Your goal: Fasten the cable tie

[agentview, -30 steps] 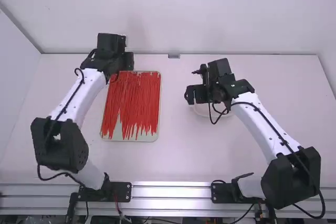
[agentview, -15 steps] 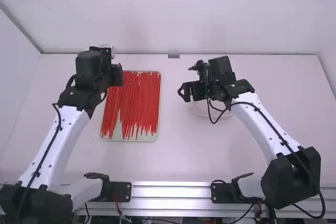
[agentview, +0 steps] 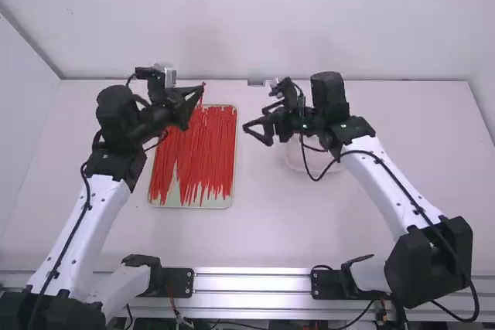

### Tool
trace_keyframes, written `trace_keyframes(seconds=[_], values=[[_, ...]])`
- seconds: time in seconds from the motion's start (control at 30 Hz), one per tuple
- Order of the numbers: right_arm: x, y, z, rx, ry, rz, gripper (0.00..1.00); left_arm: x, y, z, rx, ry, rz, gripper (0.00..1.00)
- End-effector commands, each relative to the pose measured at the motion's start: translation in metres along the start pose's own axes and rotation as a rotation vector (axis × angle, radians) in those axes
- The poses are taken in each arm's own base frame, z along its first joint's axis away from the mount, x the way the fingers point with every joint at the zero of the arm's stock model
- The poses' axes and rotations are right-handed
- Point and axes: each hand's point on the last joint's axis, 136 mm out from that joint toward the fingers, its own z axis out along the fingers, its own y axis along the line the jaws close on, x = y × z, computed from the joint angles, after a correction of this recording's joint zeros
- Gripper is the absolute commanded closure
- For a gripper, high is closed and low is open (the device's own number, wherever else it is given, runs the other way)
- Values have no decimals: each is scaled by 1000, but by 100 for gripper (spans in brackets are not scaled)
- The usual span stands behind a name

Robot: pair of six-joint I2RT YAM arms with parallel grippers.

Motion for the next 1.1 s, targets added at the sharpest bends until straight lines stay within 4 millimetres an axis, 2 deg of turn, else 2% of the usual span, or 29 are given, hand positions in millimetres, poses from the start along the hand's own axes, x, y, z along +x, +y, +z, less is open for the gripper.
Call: trace_keyframes(seconds=[0.0,0.23,0.4,0.67,0.93,1.07], values=[[-22,21,-5,-113,-54,-74,2,-6,-25,-2,145,-9,-35,98],[-55,32,-9,-144,-167,-152,2,-30,-35,9,265,-100,-33,98],[-68,42,-12,-180,-215,-212,0,-44,-40,20,365,-130,-50,98],[-82,58,-21,-248,-269,-323,4,-74,-56,29,514,-229,-107,98],[-92,71,-22,-277,-307,-346,4,-88,-80,42,648,-263,-120,98],[-93,71,-22,-277,-311,-350,6,-94,-88,45,667,-262,-115,98]])
